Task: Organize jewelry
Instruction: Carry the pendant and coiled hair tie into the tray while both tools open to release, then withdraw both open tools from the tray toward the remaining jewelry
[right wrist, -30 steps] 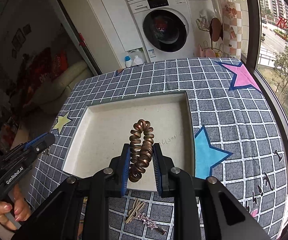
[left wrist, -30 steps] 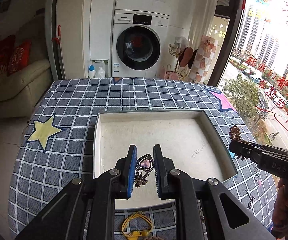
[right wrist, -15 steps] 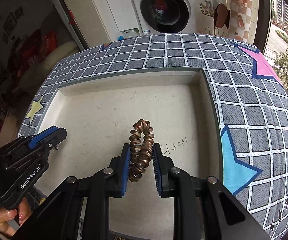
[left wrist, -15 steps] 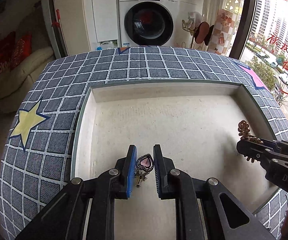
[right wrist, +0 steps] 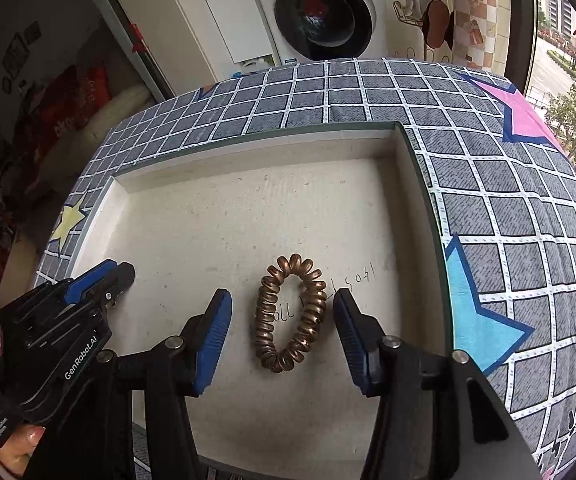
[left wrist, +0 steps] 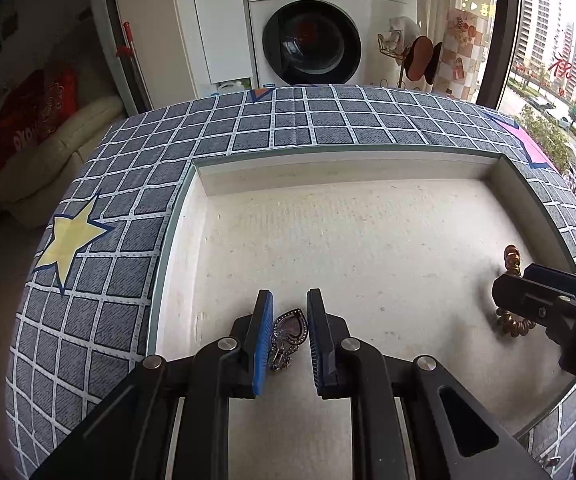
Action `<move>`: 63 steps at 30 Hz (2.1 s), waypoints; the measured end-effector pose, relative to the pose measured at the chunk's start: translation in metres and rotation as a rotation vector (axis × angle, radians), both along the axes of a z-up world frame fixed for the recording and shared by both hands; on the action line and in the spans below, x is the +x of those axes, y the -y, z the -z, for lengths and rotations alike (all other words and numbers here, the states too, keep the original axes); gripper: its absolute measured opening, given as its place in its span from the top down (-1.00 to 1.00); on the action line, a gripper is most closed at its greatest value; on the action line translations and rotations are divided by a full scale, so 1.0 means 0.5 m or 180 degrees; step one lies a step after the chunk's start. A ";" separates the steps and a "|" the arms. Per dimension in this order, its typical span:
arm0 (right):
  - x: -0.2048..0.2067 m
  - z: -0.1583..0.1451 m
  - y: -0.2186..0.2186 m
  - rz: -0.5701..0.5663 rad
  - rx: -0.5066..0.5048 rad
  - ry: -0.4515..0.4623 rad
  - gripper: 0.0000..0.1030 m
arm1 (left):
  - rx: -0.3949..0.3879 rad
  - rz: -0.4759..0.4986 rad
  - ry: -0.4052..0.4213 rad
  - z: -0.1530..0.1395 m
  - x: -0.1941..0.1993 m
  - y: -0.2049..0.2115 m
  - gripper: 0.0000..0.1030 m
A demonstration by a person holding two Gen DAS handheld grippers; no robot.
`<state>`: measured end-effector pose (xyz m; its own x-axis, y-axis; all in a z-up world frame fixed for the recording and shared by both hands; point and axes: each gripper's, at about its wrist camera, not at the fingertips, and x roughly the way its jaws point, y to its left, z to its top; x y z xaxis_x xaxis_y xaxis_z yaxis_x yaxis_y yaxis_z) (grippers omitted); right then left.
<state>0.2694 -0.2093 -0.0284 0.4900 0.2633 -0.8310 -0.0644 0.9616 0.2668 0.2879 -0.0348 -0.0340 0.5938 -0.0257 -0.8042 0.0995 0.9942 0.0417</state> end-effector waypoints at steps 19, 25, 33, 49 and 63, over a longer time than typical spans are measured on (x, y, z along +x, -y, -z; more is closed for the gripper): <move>-0.059 -0.082 0.023 0.0128 0.0370 0.0245 -0.48 | -0.0118 -0.0011 0.0477 -0.107 -0.095 -0.023 -1.00; -0.112 -0.131 0.028 0.0119 0.0479 0.0396 -0.69 | -0.0267 -0.0016 0.0572 -0.148 -0.174 -0.060 -1.00; -0.208 -0.177 0.039 0.0168 0.0469 0.0616 -0.71 | -0.0236 0.0072 0.0588 -0.158 -0.285 -0.091 -1.00; -0.385 -0.173 0.040 0.0127 0.0400 0.0407 -0.71 | -0.0229 0.0203 0.0371 -0.082 -0.455 -0.093 -1.00; -0.514 -0.033 0.032 0.0344 -0.0012 -0.0109 -0.71 | -0.0257 0.0086 0.0115 -0.008 -0.512 -0.082 -1.00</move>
